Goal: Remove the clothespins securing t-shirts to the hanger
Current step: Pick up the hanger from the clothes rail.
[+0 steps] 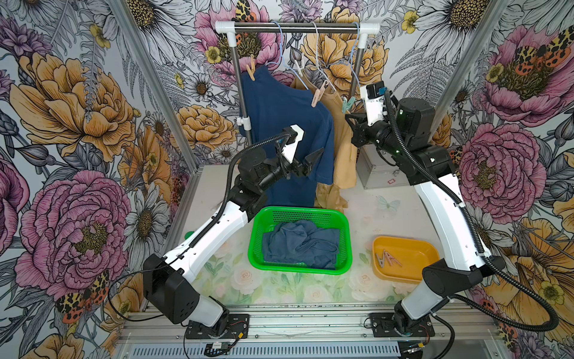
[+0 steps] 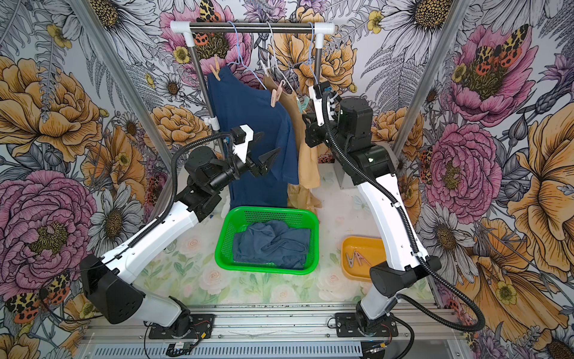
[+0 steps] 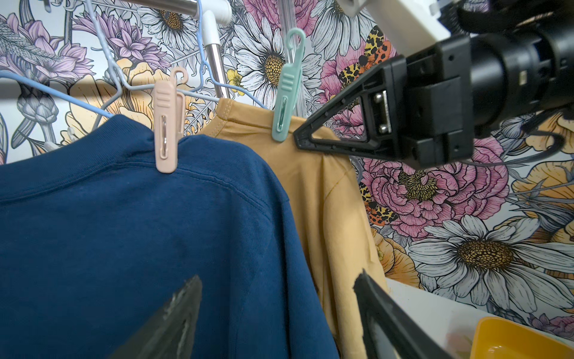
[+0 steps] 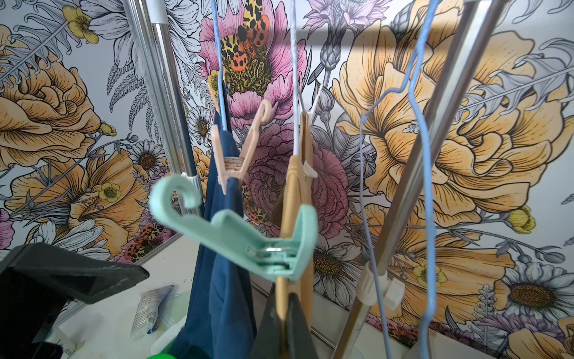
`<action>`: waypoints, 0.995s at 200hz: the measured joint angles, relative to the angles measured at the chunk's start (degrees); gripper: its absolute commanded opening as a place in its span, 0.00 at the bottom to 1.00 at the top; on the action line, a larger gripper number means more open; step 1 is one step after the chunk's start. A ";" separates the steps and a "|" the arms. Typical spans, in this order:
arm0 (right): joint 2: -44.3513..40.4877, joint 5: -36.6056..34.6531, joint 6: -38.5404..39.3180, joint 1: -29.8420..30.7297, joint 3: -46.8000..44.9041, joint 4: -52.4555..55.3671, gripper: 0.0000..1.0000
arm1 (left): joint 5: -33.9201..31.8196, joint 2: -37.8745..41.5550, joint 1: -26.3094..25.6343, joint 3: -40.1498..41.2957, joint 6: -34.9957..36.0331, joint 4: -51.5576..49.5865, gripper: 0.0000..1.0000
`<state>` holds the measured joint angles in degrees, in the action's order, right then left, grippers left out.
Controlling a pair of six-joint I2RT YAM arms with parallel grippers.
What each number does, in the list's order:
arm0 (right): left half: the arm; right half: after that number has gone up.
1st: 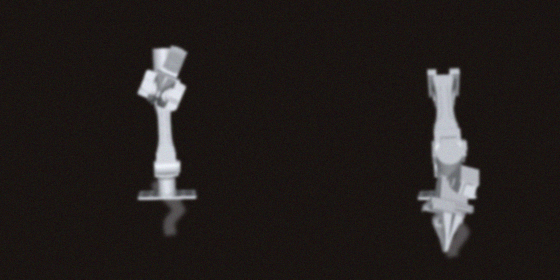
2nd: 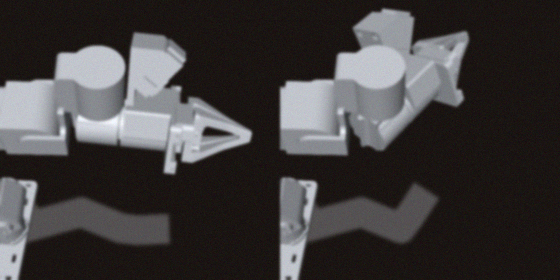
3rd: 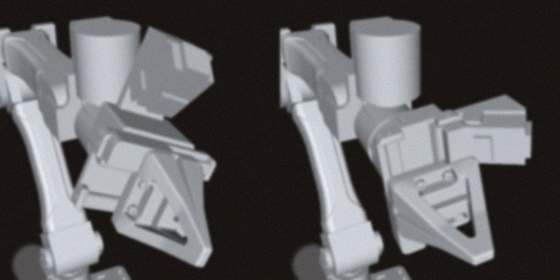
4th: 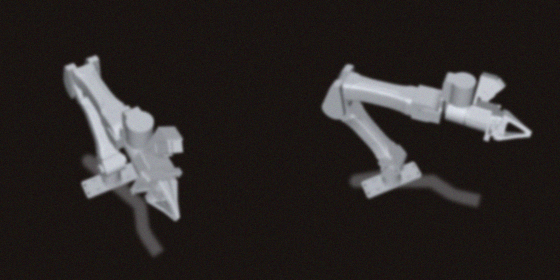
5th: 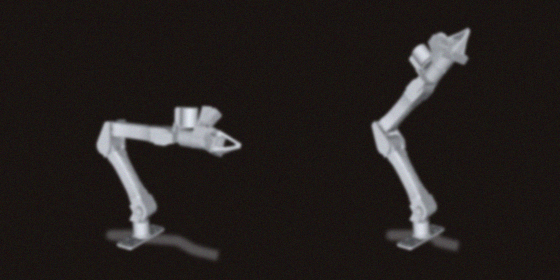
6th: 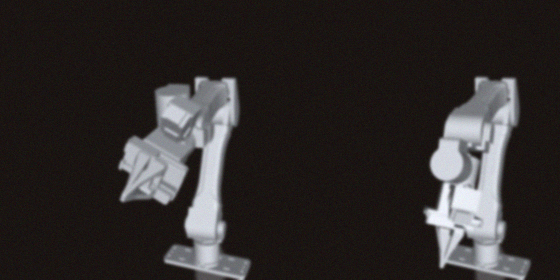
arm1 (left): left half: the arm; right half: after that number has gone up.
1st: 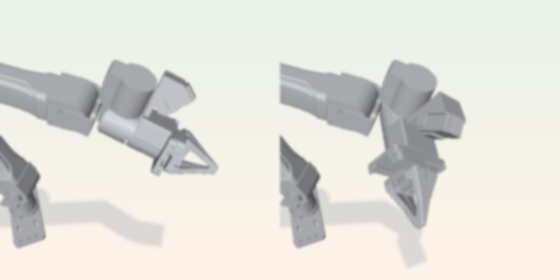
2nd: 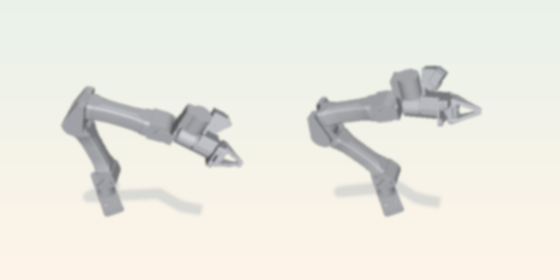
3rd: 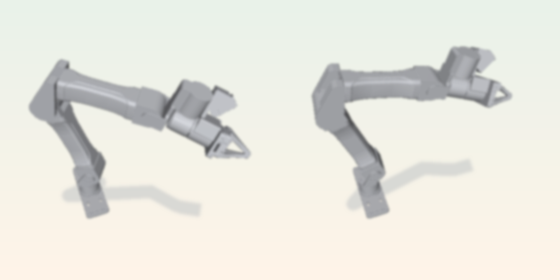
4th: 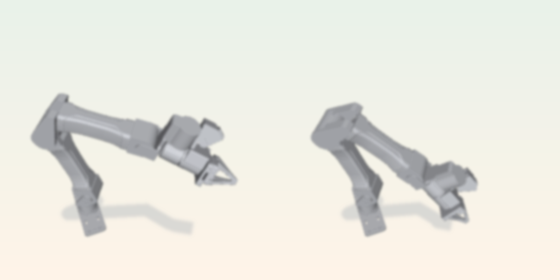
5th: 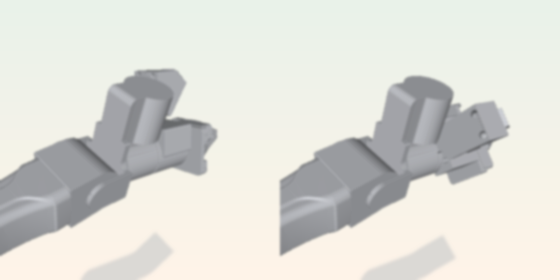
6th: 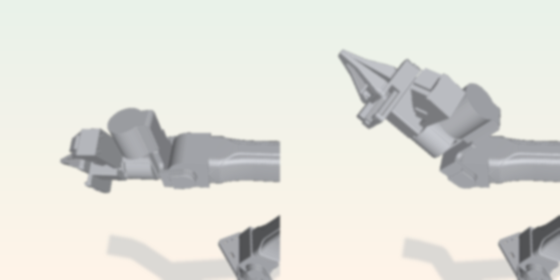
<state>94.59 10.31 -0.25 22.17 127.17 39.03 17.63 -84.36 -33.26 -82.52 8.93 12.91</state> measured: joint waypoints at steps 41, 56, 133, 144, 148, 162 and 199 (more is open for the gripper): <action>-0.04 -0.20 -0.87 0.42 0.44 -1.11 0.00 | 0.00 0.04 -0.26 0.02 0.00 -0.02 0.80; -0.17 -0.15 -1.44 0.52 0.44 -1.84 0.00 | 0.00 0.13 -0.28 0.02 0.02 -0.02 0.80; -3.43 -0.17 -3.23 0.50 0.17 -5.22 0.00 | -0.20 2.01 -0.66 1.05 0.00 -0.11 0.80; -4.61 -0.24 -3.34 0.39 -0.87 -5.66 0.00 | -0.20 2.32 -0.66 1.49 0.00 -0.09 0.80; -5.03 -0.35 -3.37 0.26 -1.25 -5.75 0.00 | -0.20 2.34 -0.66 1.57 0.00 -0.11 0.80; -6.01 -0.37 -3.43 -0.09 -1.77 -6.03 0.00 | -0.20 2.40 -0.76 1.73 0.00 -0.20 0.80; -7.65 -0.35 -3.89 -0.44 -2.58 -7.50 0.00 | -0.24 2.64 -1.16 2.05 0.00 -0.22 0.80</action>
<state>86.94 9.96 -4.14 21.74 124.60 31.53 17.39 -81.71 -34.41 -80.47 8.93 12.69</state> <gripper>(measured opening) 0.059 0.796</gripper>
